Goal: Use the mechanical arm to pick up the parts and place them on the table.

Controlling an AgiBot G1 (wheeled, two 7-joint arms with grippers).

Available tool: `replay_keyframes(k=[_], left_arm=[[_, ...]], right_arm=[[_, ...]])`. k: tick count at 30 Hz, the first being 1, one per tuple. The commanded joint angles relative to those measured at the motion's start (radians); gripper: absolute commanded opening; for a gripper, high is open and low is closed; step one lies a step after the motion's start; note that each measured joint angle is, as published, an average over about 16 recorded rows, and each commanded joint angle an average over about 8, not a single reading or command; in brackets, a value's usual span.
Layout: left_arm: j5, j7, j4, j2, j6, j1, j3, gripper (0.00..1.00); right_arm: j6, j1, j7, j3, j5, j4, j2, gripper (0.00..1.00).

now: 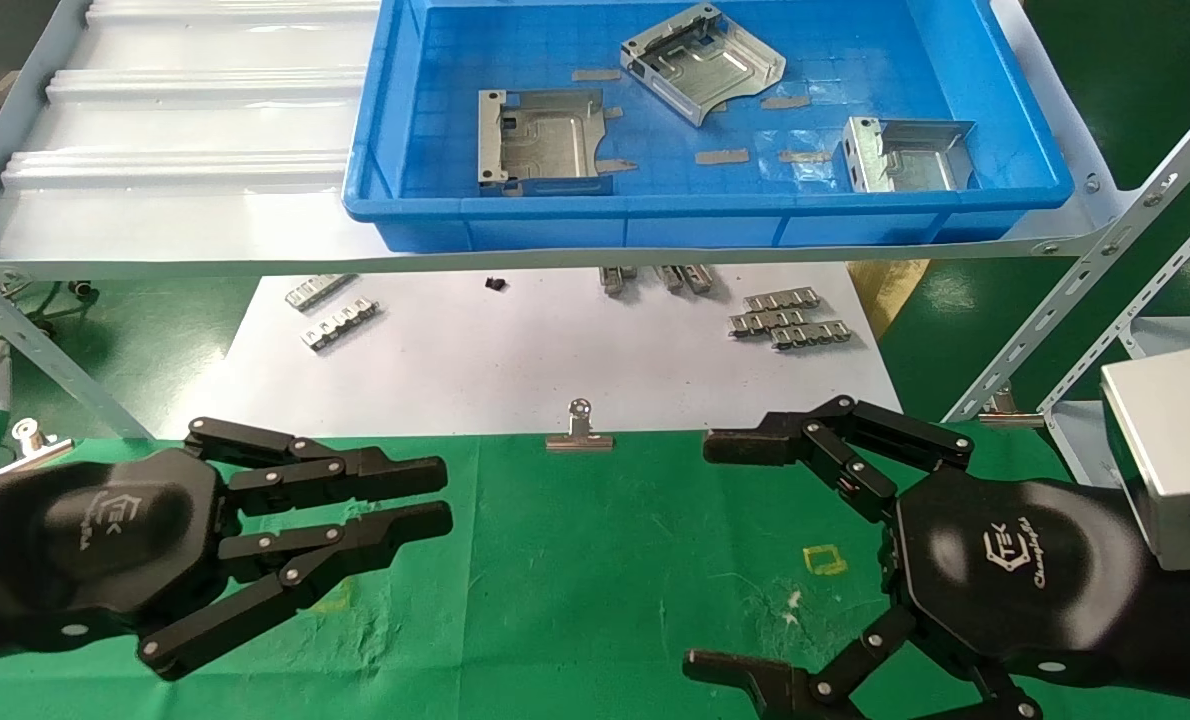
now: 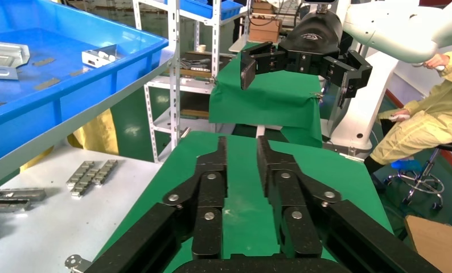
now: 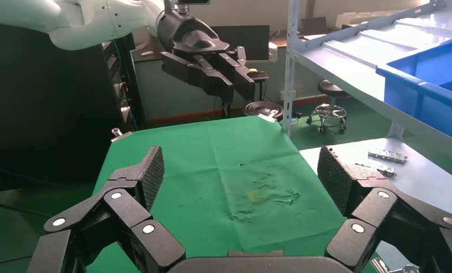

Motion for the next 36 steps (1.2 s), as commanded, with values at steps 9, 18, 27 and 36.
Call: replay_keyframes(k=[9, 18, 27, 36], left_arm=[[0.000, 0.000, 0.000, 0.000, 0.000, 0.000, 0.000, 0.00], [0.000, 0.000, 0.000, 0.000, 0.000, 0.000, 0.000, 0.00], [0.000, 0.000, 0.000, 0.000, 0.000, 0.000, 0.000, 0.00], [0.000, 0.000, 0.000, 0.000, 0.000, 0.000, 0.000, 0.00]], right_arm=[[0.000, 0.000, 0.000, 0.000, 0.000, 0.000, 0.000, 1.00], [0.000, 0.000, 0.000, 0.000, 0.000, 0.000, 0.000, 1.00], [0.006, 0.006, -0.001, 0.000, -0.003, -0.001, -0.004, 1.00], [0.231, 0.224, -0.047, -0.026, -0.153, -0.134, -0.174, 1.00]])
